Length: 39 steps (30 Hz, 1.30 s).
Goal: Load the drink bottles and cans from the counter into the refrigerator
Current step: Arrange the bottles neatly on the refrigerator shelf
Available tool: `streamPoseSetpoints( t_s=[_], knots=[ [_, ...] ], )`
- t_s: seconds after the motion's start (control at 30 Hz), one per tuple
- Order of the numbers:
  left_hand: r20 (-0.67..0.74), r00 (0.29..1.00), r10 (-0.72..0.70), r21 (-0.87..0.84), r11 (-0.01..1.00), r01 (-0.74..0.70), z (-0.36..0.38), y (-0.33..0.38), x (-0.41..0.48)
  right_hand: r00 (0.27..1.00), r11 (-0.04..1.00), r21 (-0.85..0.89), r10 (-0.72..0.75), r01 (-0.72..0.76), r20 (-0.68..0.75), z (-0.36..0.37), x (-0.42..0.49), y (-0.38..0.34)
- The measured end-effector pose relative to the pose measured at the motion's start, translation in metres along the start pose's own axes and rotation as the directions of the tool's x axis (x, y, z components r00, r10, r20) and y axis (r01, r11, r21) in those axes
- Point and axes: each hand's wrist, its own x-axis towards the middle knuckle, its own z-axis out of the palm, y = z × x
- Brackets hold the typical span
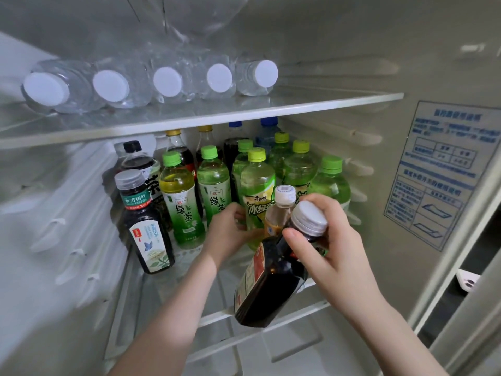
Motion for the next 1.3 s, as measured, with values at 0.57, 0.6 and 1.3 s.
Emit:
streamPoseSetpoints(
  t_s=[0.57, 0.6, 1.3],
  knots=[
    [0.080, 0.996, -0.035, -0.124, 0.991, 0.045, -0.016, 0.002, -0.005, 1.000, 1.000, -0.005, 0.016, -0.016, -0.005, -0.002, -0.001, 0.003],
    [0.054, 0.998, -0.044, -0.135, 0.990, 0.051, -0.021, 0.005, -0.009, 1.000, 1.000, -0.004, 0.017, -0.017, -0.005, -0.002, -0.002, 0.003],
    [0.120, 0.993, 0.023, -0.477, 0.878, 0.037, -0.043, -0.008, -0.123, 0.952, 0.982, -0.178, -0.005, 0.062, 0.306, 0.053, 0.039, -0.029]
  ],
)
